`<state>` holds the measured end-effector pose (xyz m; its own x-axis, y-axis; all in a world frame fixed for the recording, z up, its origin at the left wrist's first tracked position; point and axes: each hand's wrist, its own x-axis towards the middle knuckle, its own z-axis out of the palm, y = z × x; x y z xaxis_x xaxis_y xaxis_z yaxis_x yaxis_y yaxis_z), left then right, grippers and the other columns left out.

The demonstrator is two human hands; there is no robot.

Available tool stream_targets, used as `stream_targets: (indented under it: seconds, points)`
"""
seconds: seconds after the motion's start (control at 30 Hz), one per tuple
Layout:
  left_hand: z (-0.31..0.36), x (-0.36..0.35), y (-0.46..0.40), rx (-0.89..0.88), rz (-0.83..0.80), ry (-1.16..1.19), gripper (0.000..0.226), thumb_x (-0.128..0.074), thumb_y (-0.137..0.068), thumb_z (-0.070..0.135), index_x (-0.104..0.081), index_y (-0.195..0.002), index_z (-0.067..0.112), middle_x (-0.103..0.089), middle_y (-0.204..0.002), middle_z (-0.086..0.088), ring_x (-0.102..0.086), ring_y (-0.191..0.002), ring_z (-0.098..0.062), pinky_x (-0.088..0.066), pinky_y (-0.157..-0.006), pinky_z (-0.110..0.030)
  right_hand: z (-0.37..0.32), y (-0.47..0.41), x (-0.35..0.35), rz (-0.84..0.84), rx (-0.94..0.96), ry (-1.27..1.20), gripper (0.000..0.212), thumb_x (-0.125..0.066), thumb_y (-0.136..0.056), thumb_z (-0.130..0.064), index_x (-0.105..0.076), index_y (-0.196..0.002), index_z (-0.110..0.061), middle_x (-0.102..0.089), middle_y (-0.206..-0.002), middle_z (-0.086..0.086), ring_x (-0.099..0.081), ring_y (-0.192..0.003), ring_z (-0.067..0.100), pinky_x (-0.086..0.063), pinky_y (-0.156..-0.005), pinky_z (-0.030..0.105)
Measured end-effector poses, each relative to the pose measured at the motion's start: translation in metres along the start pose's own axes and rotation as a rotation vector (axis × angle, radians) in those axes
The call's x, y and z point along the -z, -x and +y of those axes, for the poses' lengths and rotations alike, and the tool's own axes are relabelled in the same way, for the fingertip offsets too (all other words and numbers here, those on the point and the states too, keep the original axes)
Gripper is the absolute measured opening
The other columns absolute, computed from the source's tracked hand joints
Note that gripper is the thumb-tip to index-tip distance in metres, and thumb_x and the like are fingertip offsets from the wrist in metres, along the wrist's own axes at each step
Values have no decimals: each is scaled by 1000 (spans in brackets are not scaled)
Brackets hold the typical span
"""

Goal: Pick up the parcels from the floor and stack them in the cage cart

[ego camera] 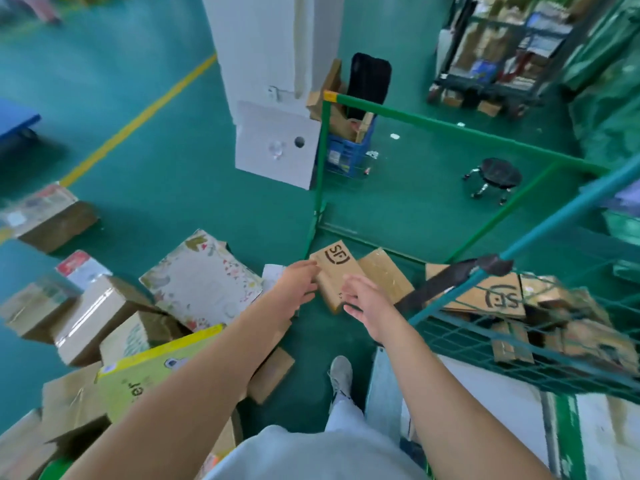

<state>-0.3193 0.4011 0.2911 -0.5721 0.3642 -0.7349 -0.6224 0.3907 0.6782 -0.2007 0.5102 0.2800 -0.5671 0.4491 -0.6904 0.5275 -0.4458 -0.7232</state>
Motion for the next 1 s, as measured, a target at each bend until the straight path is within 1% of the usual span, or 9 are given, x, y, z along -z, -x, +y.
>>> stream_targets:
  seconds: [0.13,0.3,0.43,0.5,0.6,0.73,0.8,0.93,1.0]
  points:
    - [29,-9,-23,1,82,76,31,-57,-103,18,-61,-134,19,-63,-123,-8,-63,-108,-23,-53,-91,-33,-42,-41,9,-90,1,71,19,-54,-107,-31,-61,-124,-26,-64,-130,1,-61,-114,16,-51,-80,28]
    - [61,-18,-49,5,179,123,28,-55,-105,16,-62,-132,18,-64,-115,-5,-62,-100,-22,-54,-97,-36,-86,-91,22,-168,-21,132,8,-55,-106,-30,-63,-106,-29,-65,-124,0,-60,-116,18,-47,-82,31]
    - [69,-17,-62,4,237,127,28,-54,-105,12,-60,-132,16,-63,-103,1,-61,-90,-17,-54,-83,-30,-97,-125,18,-230,-48,163,20,-58,-105,-36,-62,-121,-24,-67,-123,0,-62,-115,17,-49,-78,29]
    - [69,-14,-64,-1,246,124,31,-54,-105,10,-59,-135,12,-62,-103,-1,-59,-90,-19,-51,-80,-30,-97,-133,15,-242,-66,169,20,-59,-104,-36,-62,-120,-24,-68,-121,0,-62,-113,17,-49,-77,29]
    - [70,-8,-71,48,306,193,31,-55,-104,11,-60,-135,15,-61,-101,-3,-58,-82,-17,-49,-68,-24,-97,-145,5,-277,-90,191,7,-58,-105,-32,-63,-108,-28,-68,-121,2,-63,-113,18,-50,-86,32]
    - [68,4,-78,84,336,245,31,-55,-105,12,-59,-135,16,-59,-105,-1,-59,-86,-14,-51,-55,-19,-96,-159,-10,-311,-104,241,14,-55,-106,-29,-61,-119,-25,-67,-121,2,-62,-110,16,-51,-99,36]
    - [67,12,-87,103,338,242,31,-54,-106,12,-59,-137,15,-60,-106,0,-59,-88,-14,-51,-59,-22,-96,-166,-18,-312,-114,252,21,-55,-106,-30,-60,-126,-22,-67,-120,2,-63,-109,15,-51,-98,35]
    - [64,21,-113,133,292,190,30,-52,-106,13,-58,-136,16,-60,-101,2,-59,-87,-13,-56,-81,-30,-92,-178,-22,-272,-131,246,20,-55,-106,-31,-61,-124,-22,-68,-118,0,-62,-111,17,-51,-87,31]
    - [62,23,-131,140,244,133,28,-49,-107,10,-56,-133,18,-58,-97,4,-58,-83,-10,-53,-76,-25,-87,-189,-20,-230,-148,245,25,-56,-106,-32,-60,-129,-21,-67,-121,1,-62,-113,17,-51,-83,29]
